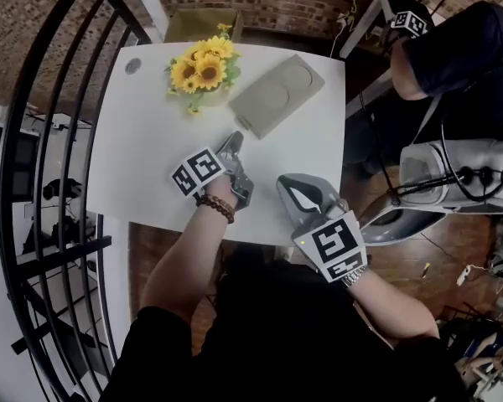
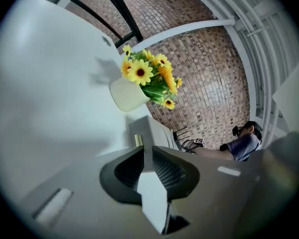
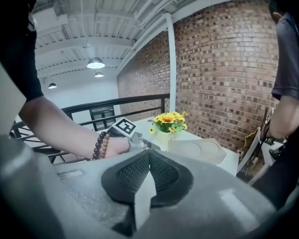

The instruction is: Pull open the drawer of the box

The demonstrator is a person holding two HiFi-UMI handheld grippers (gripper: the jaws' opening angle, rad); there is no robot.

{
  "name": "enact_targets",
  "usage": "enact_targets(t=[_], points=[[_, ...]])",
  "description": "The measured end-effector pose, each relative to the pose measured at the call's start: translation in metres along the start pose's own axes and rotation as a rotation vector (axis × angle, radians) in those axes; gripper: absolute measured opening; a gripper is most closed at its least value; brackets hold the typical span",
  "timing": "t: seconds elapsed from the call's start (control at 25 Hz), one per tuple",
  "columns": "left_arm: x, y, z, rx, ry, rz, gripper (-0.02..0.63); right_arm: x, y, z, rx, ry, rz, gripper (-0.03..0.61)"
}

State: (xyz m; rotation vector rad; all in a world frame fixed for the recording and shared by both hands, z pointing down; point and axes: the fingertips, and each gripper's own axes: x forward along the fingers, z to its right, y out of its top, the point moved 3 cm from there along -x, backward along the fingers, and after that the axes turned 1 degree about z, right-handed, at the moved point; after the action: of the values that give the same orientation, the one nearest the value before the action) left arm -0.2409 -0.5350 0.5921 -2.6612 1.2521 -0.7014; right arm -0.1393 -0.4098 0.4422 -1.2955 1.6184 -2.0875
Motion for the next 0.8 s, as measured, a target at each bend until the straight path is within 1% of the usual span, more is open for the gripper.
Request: enact_targets(t=[0.28, 0.36, 0.44, 0.64, 0.8], points=[[0.041, 0.006, -0.024, -0.037, 0.019, -0.055, 0.074, 0.028, -0.003, 0.013, 0.024, -0.019, -0.04, -0.009], [0.047, 0.006, -0.026, -0.047, 0.007, -0.069, 0.087, 0.032, -0.004, 0.017, 0.032, -0.029, -0.049, -0.009], [0.05, 0.006, -0.026, -0.057, -0.017, -0.075, 0.086, 0.034, -0.005, 0.02, 0.038, -0.039, -0.056, -0.009], [0.05, 0.004, -0.023, -0.105, -0.09, -0.078, 0.055, 0.034, -0.008, 0.022, 0.057, -0.051, -0.059, -0.009], [0.046, 0.005, -0.022, -0.087, -0.086, -0.088, 0.048, 0.031, -0.005, 0.023, 0.06, -0.06, -0.049, -0.009]])
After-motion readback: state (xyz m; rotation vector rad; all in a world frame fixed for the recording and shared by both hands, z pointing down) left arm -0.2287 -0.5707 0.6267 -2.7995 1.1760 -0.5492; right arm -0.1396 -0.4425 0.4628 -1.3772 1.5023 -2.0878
